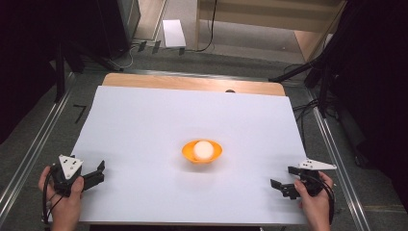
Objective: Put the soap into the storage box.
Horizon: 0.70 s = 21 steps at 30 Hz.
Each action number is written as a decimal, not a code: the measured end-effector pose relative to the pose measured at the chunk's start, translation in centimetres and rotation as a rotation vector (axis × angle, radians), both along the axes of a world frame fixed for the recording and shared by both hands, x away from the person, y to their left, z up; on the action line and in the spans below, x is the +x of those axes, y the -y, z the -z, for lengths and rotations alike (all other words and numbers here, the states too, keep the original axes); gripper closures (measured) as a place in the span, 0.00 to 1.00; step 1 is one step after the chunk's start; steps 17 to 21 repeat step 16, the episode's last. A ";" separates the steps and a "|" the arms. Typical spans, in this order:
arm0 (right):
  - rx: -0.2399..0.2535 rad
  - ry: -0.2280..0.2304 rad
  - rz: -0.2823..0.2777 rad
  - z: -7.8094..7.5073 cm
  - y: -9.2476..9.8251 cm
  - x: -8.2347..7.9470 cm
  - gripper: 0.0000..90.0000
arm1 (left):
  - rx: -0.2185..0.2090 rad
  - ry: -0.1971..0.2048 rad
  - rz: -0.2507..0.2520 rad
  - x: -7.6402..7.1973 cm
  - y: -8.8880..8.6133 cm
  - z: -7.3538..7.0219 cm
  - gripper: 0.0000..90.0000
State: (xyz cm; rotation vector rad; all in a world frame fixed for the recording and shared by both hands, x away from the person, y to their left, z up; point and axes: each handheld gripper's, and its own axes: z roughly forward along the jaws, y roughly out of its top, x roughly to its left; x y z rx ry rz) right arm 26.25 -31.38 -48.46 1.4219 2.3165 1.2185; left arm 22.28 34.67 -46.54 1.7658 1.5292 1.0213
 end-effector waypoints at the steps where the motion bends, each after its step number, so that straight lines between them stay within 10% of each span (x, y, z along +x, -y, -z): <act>1: 0.006 0.007 0.006 0.1 0.2 -0.2 0.00 | 0.000 -0.001 0.000 0.0 0.0 0.0 0.10; 21: 0.020 0.050 0.062 0.3 1.7 -1.6 0.00 | 0.000 0.001 -0.005 0.0 0.0 0.0 0.10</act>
